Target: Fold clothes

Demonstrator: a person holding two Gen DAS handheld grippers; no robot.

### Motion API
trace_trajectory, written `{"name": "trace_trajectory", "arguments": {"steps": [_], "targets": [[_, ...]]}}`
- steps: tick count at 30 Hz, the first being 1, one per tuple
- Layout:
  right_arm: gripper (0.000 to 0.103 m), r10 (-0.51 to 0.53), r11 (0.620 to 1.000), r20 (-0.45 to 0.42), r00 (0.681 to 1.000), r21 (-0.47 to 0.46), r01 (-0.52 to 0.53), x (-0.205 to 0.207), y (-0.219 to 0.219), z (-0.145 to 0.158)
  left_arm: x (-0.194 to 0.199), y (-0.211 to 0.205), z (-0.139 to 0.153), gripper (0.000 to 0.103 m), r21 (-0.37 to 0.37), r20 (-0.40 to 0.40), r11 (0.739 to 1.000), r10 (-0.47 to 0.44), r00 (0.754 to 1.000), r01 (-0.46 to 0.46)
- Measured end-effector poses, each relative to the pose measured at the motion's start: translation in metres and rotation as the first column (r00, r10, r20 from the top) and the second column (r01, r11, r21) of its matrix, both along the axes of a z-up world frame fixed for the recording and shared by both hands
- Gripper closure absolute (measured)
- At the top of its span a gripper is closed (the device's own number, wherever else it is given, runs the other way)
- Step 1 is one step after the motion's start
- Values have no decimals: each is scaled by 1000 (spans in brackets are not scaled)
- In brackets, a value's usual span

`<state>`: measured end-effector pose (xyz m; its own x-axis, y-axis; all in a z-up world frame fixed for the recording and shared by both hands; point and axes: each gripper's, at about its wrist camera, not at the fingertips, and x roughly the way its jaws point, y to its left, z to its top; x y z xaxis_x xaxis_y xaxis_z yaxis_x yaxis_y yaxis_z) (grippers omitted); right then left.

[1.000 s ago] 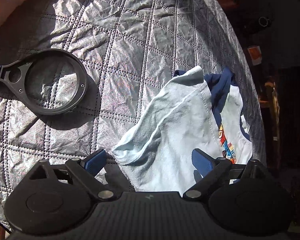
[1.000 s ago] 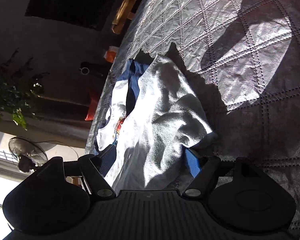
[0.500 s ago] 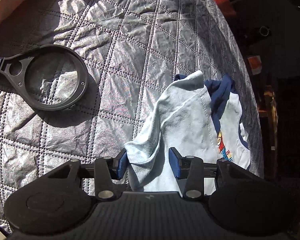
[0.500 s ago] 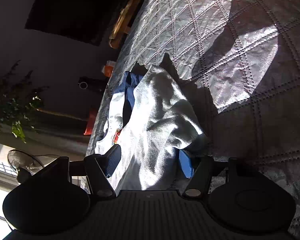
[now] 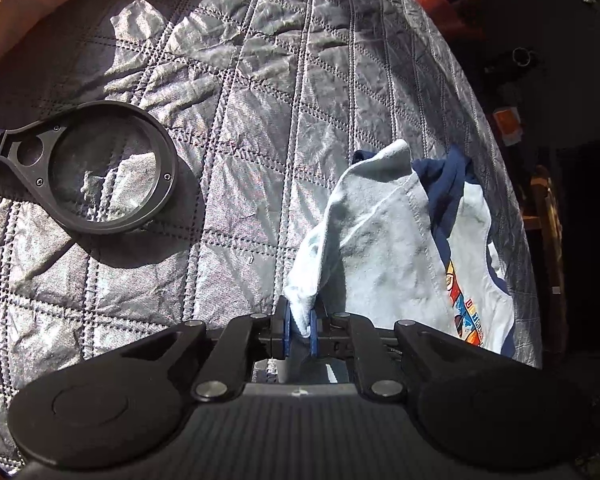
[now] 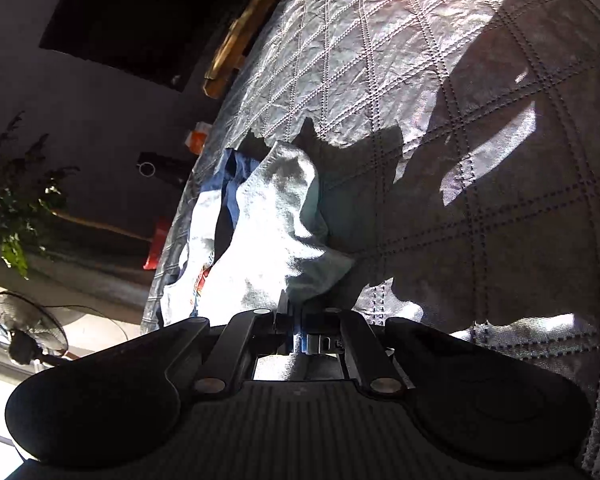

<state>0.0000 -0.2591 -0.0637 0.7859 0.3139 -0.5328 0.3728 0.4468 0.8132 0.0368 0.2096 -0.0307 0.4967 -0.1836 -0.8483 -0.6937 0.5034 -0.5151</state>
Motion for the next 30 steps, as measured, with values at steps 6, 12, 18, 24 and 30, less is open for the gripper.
{"name": "trace_trajectory", "arguments": {"steps": [6, 12, 18, 24, 30], "targets": [[100, 31, 999, -38, 999, -23, -32, -2, -6, 15, -10, -8, 9, 96, 59, 11, 998, 3, 1000, -3], [100, 73, 997, -116, 991, -21, -76, -19, -13, 26, -43, -14, 16, 96, 62, -6, 997, 50, 999, -49], [100, 114, 993, -193, 975, -6, -117, -58, -17, 41, -96, -13, 18, 96, 2, -43, 992, 128, 991, -128], [100, 104, 993, -249, 963, 77, -88, -96, -25, 49, -134, -9, 32, 96, -76, -57, 975, 203, 977, -207], [99, 78, 991, -183, 980, 121, -57, -81, -26, 77, -141, -1, 44, 96, -189, -59, 939, 281, 958, -287]]}}
